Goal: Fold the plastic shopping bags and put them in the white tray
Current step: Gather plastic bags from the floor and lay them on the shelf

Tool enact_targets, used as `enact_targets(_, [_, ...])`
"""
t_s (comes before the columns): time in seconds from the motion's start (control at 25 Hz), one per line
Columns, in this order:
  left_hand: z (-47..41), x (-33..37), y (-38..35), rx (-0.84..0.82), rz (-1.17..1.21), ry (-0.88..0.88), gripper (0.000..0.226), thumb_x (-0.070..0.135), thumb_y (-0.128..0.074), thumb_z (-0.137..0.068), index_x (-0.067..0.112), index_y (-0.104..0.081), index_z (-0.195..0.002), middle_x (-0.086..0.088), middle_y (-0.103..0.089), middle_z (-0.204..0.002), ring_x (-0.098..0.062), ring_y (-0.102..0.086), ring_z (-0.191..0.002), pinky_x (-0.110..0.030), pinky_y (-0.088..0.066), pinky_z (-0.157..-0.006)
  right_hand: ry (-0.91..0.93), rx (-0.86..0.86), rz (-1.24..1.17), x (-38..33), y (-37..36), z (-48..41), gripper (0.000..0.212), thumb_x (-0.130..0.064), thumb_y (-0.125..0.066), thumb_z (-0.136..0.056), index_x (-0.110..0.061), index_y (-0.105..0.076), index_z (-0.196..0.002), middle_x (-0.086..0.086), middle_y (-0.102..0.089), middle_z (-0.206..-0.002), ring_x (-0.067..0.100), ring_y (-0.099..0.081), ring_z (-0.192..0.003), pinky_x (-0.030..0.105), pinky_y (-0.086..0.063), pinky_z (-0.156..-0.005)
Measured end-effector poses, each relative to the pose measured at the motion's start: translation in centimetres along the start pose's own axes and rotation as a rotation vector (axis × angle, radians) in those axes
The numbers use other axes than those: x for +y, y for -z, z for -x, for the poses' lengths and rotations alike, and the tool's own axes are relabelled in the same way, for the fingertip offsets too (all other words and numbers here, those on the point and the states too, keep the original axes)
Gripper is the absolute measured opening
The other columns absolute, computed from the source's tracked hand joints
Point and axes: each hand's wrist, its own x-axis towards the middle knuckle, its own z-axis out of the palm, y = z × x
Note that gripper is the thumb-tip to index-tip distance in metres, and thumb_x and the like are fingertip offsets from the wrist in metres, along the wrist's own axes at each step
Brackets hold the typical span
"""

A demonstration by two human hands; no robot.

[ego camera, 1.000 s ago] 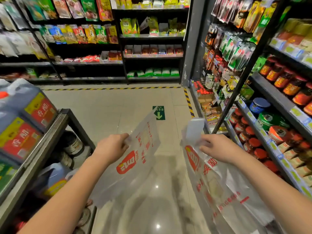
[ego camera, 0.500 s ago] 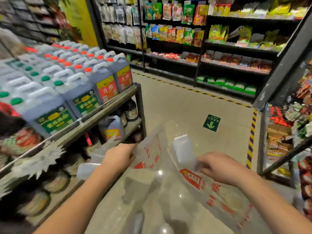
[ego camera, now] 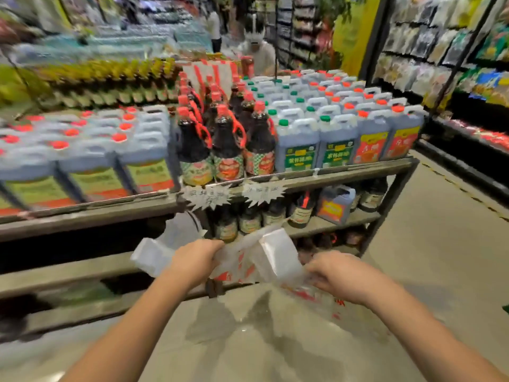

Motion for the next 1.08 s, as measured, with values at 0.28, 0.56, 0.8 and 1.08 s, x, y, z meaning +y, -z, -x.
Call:
enact_targets(0.28, [15.1,-20.0,-1.1,0.114,0.084,0.321,0.018,0.036,-0.054,-0.098,0.036,-0.058,-0.116,0.006,-0.068,-0.111,-0.018,-0.065,-0.096,-0.028,-0.047,-0.069,0.354,-0.021,0.111,-20.9,2.5,-13.3,0.007,-0.030,-0.056,-0.094,-0.028,-0.062,-0.096,-0.010,-0.050,-0.088,0.017,-0.055,-0.087,0.031,-0.038,-0.058])
enact_targets(0.56, [29.2,-36.8,-2.3,0.128,0.148,0.630,0.013,0.033,-0.049,-0.099,0.032,-0.058,-0.108,0.007,-0.064,-0.105,-0.021,-0.063,-0.099,-0.031,-0.037,-0.065,0.570,-0.047,0.275,-42.4,2.0,-22.0,0.018,-0.015,-0.055,-0.090,-0.027,-0.063,-0.101,-0.006,-0.060,-0.096,0.017,-0.056,-0.085,0.030,-0.047,-0.070])
enact_targets(0.8, [38.7,-48.3,-3.4,0.162,0.175,0.851,0.012,0.026,-0.055,-0.092,0.032,-0.056,-0.102,0.008,-0.064,-0.100,-0.021,-0.064,-0.095,-0.034,-0.050,-0.069,0.878,-0.074,0.277,-57.8,1.9,-28.7,0.021,-0.028,-0.059,-0.094,-0.038,-0.065,-0.111,-0.011,-0.060,-0.102,0.012,-0.060,-0.095,0.027,-0.048,-0.072])
enact_targets(1.08, [45.5,-62.1,-2.6,0.225,0.076,1.041,0.020,0.024,-0.053,-0.095,0.031,-0.061,-0.112,0.009,-0.067,-0.112,-0.020,-0.063,-0.108,-0.037,-0.053,-0.077,1.163,-0.093,0.235,-74.9,1.5,-39.9,0.015,-0.033,-0.060,-0.093,-0.037,-0.066,-0.106,-0.014,-0.056,-0.099,0.008,-0.058,-0.088,0.024,-0.049,-0.071])
